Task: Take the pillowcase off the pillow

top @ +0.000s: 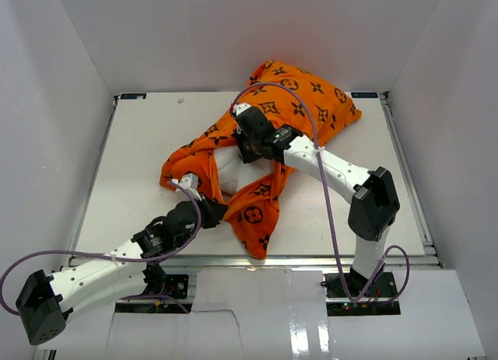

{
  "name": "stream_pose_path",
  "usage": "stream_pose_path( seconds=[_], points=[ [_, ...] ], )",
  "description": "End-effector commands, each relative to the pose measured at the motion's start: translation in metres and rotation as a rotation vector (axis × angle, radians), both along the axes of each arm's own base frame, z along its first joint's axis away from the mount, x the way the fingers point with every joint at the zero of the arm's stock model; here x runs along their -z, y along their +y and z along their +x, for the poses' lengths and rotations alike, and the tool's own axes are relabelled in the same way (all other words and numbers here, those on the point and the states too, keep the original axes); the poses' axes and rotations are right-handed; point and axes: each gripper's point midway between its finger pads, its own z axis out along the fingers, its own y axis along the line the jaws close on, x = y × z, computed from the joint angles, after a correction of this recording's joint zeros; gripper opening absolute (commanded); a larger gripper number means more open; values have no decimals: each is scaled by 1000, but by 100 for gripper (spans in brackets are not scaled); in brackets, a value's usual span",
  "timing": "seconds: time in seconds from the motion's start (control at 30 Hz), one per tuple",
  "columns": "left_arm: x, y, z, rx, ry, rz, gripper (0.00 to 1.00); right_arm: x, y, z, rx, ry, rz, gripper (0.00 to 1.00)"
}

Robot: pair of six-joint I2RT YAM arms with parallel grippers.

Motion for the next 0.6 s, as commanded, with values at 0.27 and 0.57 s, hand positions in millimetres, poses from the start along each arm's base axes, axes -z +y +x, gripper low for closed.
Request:
stream_pose_path(
  seconds=[0.27, 0.57],
  points=[
    [46, -27, -37, 254, 82, 34, 0, -129, 6, 110, 100, -282, 358, 8],
    [74, -51, -21, 265, 129, 111, 0, -156, 42, 98, 19, -218, 561, 8]
  ],
)
